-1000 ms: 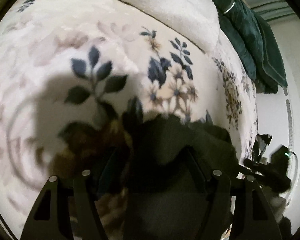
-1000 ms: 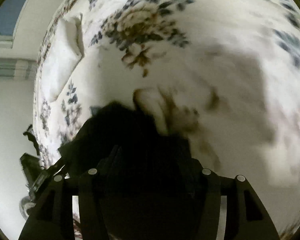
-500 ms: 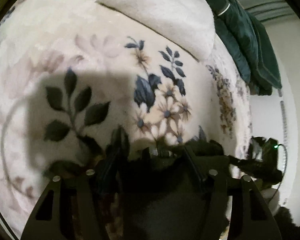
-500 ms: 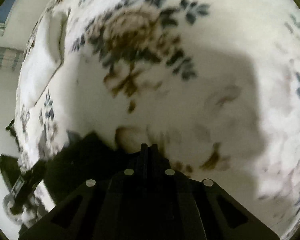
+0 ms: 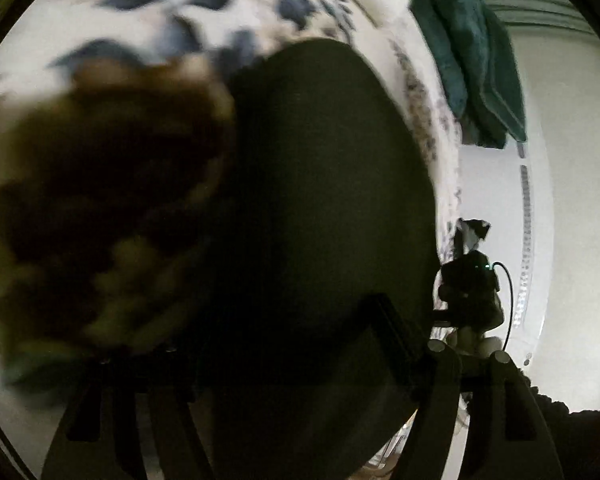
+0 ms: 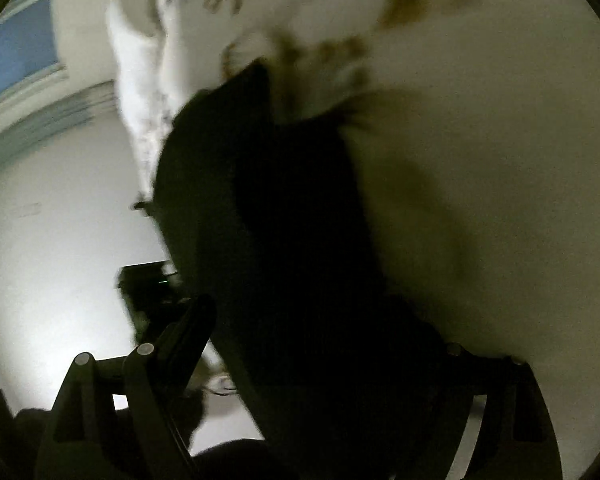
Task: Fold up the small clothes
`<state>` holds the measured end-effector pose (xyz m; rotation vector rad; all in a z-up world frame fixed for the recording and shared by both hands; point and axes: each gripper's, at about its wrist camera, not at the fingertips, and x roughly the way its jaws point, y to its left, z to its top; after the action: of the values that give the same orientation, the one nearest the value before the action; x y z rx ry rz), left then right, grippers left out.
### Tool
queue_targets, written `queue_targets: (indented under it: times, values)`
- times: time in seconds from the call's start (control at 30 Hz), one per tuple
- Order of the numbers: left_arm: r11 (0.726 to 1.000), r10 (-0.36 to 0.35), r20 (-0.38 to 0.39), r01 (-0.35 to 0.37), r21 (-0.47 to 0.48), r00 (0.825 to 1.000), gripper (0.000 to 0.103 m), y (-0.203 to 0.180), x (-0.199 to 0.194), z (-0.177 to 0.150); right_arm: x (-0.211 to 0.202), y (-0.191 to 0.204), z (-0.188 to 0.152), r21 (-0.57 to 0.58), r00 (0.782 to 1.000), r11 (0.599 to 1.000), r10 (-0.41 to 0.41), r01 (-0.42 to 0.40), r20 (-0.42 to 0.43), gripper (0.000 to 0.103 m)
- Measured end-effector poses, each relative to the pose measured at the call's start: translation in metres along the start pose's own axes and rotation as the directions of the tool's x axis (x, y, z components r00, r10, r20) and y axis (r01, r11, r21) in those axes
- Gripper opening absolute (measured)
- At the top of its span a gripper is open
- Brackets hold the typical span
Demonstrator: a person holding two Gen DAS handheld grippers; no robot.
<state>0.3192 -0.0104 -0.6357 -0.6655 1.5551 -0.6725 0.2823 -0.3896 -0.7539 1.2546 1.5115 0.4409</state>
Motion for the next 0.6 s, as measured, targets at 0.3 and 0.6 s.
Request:
queue_targets:
  times: [0.3,0.6]
  values:
    - [0.996,0.058,0.043,-0.061,0.067,0.997,0.024,-0.033,-0.025,0.014,0.024,0.059,-0.011,-0.104,0.997,0.991,-0.08,0.081,0.014,0.03]
    - [0.983,0.033,0.106,-0.052,0.178,0.994,0.024,-0.075,-0.112,0.121,0.012,0.198,0.029,-0.165,0.981,0.981,-0.067,0.098,0.184,0.027]
